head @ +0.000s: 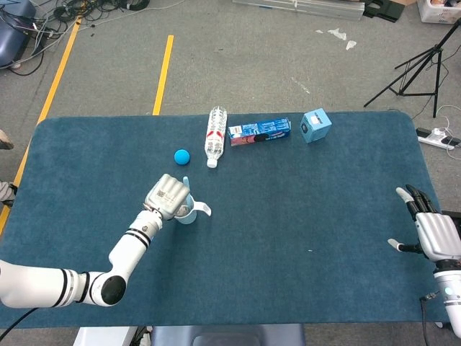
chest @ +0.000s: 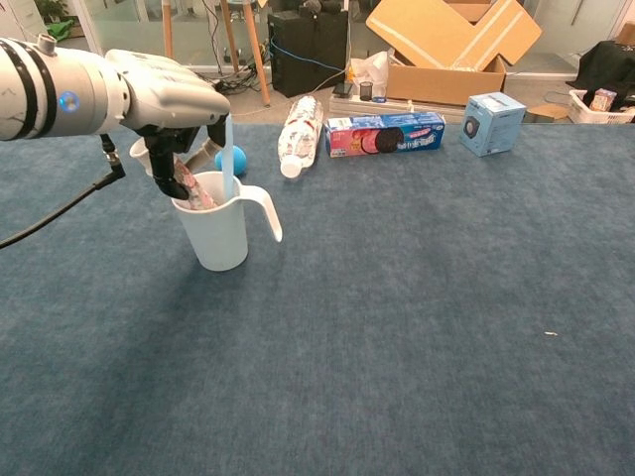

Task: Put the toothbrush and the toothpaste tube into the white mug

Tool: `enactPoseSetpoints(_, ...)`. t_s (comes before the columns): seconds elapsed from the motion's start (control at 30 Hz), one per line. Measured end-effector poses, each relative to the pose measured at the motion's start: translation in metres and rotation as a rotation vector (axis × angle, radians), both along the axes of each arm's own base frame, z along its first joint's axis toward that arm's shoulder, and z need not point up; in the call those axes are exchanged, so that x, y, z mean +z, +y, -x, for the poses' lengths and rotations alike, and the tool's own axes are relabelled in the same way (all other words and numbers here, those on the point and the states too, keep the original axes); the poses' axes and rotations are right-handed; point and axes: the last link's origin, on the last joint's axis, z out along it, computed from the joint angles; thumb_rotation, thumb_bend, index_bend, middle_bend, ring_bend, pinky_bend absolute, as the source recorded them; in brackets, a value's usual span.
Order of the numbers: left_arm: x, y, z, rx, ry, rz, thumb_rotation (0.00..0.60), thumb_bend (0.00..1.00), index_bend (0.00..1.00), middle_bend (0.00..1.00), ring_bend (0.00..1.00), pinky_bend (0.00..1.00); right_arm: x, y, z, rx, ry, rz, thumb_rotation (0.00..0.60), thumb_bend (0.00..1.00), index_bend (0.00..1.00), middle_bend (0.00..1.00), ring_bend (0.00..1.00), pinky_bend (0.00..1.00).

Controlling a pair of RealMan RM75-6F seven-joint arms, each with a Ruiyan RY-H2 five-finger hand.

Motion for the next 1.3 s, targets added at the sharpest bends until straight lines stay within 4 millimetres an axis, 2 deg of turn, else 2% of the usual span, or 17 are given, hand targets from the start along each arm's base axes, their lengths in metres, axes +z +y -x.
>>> enactPoseSetpoints(0.2,0.000,-0.001,-0.004,-0.010,-0.007,0.000,0.600,0.52,0.58,1.00,1.00,1.00,-0.001,0.000,0.000,-0.001,0.002,-0.005,0.600,0.01,0.11,0.02,0.01,0.40)
enactPoseSetpoints(0.33,0.001,-0.001,-0.006,-0.020,-0.011,-0.003,0.600,0.52,0.49,1.00,1.00,1.00,-0.002,-0.001,0.001,-0.003,0.002,-0.008,0.600,0.01,0.11,0.02,0.01,0.40)
enactPoseSetpoints(0.57,0.002,-0.002,-0.007,-0.031,-0.004,-0.006,0.600,0.51,0.44,1.00,1.00,1.00,-0.003,-0.001,0.001,-0.002,0.003,-0.009,0.600,0.01,0.11,0.02,0.01,0.40)
enactPoseSetpoints(0.63,0.001,-0.003,-0.007,-0.034,-0.002,-0.005,0.600,0.47,0.42,1.00,1.00,1.00,-0.003,-0.001,0.001,-0.003,0.003,-0.009,0.600,0.01,0.11,0.02,0.01,0.40)
enactPoseSetpoints(0.93,0.001,-0.004,-0.010,-0.049,-0.002,-0.007,0.600,0.16,0.37,1.00,1.00,1.00,-0.003,-0.001,0.001,-0.005,0.003,-0.010,0.600,0.01,0.11,0.02,0.01,0.40)
enactPoseSetpoints(1.2,0.004,-0.006,-0.011,-0.073,-0.006,-0.015,0.600,0.01,0.33,1.00,1.00,1.00,-0.003,-0.001,0.001,-0.006,0.004,-0.011,0.600,0.01,0.11,0.02,0.01,0.40)
enactPoseSetpoints(1.3,0.005,-0.007,-0.011,-0.078,-0.009,-0.020,0.600,0.00,0.33,1.00,1.00,1.00,-0.004,-0.001,0.001,-0.006,0.004,-0.013,0.600,0.01,0.11,0.02,0.01,0.40)
